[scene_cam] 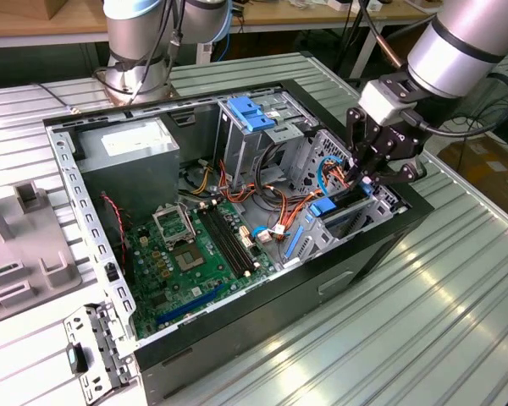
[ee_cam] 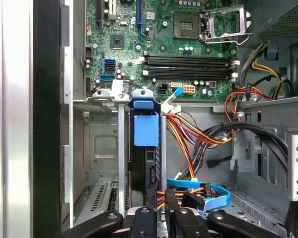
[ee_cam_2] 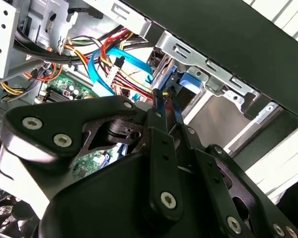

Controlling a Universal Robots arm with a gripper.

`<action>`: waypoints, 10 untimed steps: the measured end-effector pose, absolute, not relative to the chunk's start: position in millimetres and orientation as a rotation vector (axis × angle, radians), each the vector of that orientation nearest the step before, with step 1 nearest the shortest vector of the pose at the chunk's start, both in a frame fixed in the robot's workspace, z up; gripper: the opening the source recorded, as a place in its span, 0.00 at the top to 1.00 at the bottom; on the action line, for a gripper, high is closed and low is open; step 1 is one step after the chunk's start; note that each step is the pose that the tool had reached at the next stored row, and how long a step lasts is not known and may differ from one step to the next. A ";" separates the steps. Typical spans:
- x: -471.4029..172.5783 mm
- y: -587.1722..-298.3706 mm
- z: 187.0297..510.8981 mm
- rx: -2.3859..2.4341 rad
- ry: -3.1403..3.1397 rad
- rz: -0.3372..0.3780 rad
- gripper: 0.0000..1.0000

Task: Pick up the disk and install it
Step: 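Insert the first disk wire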

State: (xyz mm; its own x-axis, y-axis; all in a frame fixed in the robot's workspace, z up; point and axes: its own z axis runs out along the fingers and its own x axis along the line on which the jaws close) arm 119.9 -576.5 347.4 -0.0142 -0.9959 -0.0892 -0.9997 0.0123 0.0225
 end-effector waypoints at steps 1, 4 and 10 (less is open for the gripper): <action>119.8 -576.4 346.8 -2.172 2.201 0.122 0.78; 119.8 -576.4 345.9 -2.172 2.201 0.122 0.78; 120.8 -576.5 349.0 -2.172 2.200 0.123 0.78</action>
State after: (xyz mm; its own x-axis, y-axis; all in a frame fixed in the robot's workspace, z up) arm 120.8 -576.5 349.0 -0.0141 -0.9959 -0.0894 -0.9997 0.0121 0.0230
